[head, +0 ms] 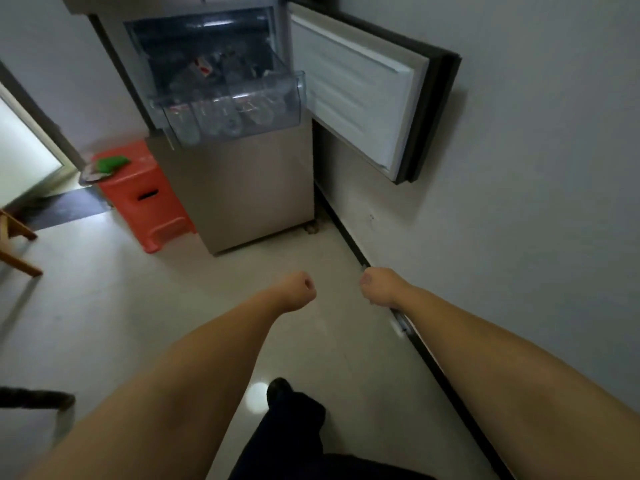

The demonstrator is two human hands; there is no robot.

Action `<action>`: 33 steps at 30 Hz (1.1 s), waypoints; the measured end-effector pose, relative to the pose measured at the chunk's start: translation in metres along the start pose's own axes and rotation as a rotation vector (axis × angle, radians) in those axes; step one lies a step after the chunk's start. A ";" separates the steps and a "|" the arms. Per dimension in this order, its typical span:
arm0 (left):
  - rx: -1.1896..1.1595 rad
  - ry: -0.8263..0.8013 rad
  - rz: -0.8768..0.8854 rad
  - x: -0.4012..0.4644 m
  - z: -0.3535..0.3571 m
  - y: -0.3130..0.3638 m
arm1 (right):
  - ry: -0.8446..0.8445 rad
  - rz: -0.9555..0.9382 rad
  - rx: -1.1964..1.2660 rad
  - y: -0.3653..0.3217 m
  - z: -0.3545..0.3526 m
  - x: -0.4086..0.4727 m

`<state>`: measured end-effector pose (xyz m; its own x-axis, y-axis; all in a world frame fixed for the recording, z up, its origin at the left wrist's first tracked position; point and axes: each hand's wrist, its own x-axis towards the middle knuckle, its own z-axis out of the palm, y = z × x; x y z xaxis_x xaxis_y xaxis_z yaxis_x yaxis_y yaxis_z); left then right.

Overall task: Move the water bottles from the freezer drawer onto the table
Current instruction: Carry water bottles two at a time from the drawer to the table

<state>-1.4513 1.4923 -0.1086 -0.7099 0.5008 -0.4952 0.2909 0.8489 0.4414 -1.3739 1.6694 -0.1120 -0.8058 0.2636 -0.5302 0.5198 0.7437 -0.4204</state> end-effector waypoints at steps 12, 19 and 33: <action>-0.071 0.049 0.009 0.162 -0.187 -0.079 | 0.057 -0.114 0.040 -0.158 -0.088 0.187; -0.129 0.118 0.056 0.236 -0.270 -0.100 | 0.119 -0.139 0.122 -0.223 -0.132 0.280; -0.368 0.354 0.181 0.410 -0.448 -0.045 | 0.313 -0.375 0.034 -0.323 -0.287 0.469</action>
<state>-2.0428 1.5841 0.0034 -0.8605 0.4919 -0.1323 0.2299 0.6069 0.7608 -2.0012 1.7290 -0.0133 -0.9831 0.1575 -0.0930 0.1823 0.8036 -0.5666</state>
